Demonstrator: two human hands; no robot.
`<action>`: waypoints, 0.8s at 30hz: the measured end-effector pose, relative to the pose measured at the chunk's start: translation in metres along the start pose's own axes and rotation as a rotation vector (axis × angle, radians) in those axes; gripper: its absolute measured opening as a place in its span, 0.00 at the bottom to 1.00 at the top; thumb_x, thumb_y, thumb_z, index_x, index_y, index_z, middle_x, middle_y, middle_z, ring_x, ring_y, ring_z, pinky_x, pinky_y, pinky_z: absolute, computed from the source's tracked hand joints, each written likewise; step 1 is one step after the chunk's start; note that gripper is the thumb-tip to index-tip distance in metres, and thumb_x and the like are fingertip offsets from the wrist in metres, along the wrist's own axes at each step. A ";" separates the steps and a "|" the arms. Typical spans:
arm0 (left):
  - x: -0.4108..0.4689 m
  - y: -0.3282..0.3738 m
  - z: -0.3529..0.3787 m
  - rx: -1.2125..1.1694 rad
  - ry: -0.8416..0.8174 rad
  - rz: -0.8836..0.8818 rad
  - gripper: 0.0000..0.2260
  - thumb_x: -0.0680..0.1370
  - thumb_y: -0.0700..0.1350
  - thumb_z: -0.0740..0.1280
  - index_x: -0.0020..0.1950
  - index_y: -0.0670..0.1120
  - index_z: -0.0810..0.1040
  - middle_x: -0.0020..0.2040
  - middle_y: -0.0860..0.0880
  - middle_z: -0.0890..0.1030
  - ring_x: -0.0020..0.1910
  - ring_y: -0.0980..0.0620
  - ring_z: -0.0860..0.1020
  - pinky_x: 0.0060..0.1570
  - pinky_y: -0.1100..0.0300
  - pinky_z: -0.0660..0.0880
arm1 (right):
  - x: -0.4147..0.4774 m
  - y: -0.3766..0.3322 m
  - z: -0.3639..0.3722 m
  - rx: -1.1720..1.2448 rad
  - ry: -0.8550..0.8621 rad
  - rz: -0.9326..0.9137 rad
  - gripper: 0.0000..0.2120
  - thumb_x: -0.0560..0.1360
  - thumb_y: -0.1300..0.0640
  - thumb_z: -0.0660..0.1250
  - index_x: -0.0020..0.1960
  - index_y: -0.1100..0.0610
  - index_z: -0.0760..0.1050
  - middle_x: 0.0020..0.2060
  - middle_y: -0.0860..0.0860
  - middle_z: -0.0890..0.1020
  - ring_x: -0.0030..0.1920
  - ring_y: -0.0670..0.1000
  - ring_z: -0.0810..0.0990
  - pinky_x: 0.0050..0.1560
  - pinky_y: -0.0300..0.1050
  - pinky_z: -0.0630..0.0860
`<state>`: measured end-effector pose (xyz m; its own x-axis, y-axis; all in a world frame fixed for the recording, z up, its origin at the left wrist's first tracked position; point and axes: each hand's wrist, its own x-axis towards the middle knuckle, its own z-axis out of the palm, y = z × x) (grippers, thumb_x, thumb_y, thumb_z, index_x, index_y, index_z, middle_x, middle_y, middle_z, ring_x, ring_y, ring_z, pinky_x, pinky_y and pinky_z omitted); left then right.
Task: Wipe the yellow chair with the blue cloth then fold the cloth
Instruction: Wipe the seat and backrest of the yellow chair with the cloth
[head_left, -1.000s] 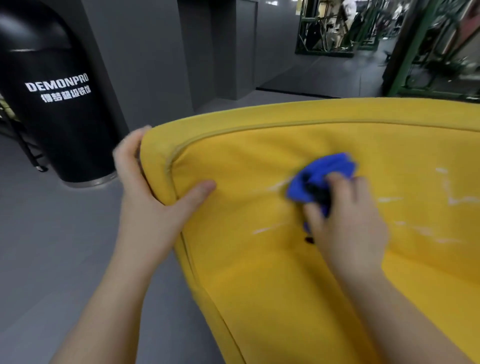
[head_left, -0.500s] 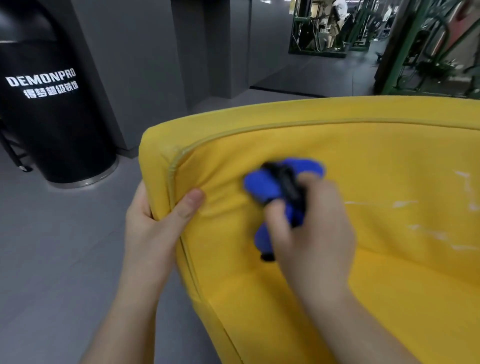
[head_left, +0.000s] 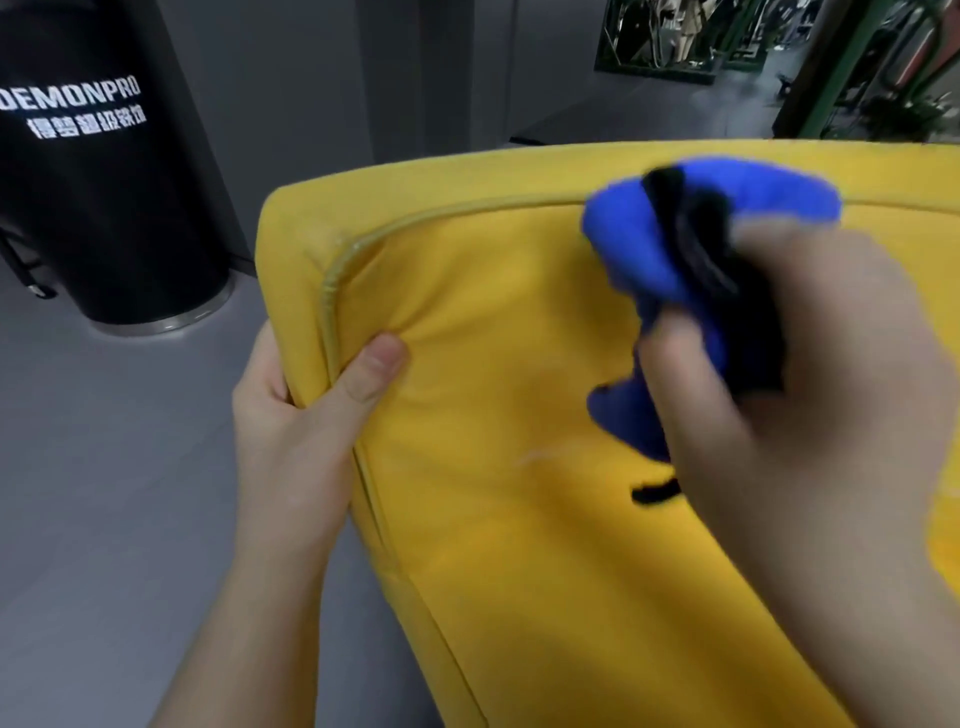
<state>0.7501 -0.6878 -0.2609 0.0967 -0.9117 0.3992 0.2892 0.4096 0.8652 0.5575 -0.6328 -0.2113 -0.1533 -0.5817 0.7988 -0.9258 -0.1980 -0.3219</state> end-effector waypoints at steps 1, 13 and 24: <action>0.000 0.000 0.001 0.000 -0.005 0.001 0.16 0.61 0.63 0.78 0.47 0.64 0.84 0.50 0.58 0.85 0.53 0.54 0.83 0.48 0.58 0.80 | 0.010 -0.002 0.006 -0.036 0.021 0.004 0.10 0.71 0.52 0.61 0.52 0.53 0.72 0.41 0.52 0.73 0.37 0.51 0.68 0.32 0.46 0.61; 0.002 -0.008 0.006 -0.029 0.043 0.014 0.20 0.62 0.60 0.78 0.51 0.57 0.82 0.50 0.55 0.85 0.52 0.53 0.83 0.46 0.59 0.80 | 0.004 -0.027 -0.012 -0.003 -0.377 -0.025 0.14 0.71 0.44 0.56 0.53 0.47 0.72 0.42 0.49 0.78 0.39 0.57 0.79 0.35 0.51 0.76; 0.003 -0.009 0.008 0.010 0.052 0.014 0.24 0.63 0.62 0.76 0.51 0.50 0.78 0.47 0.58 0.84 0.51 0.56 0.82 0.47 0.60 0.79 | -0.064 0.009 0.031 -0.414 -0.898 -0.101 0.11 0.66 0.48 0.71 0.43 0.48 0.71 0.33 0.50 0.74 0.26 0.57 0.73 0.22 0.42 0.61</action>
<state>0.7402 -0.6942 -0.2647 0.1506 -0.9061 0.3954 0.2777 0.4226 0.8627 0.5692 -0.6218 -0.2806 0.0928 -0.9928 0.0761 -0.9939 -0.0878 0.0663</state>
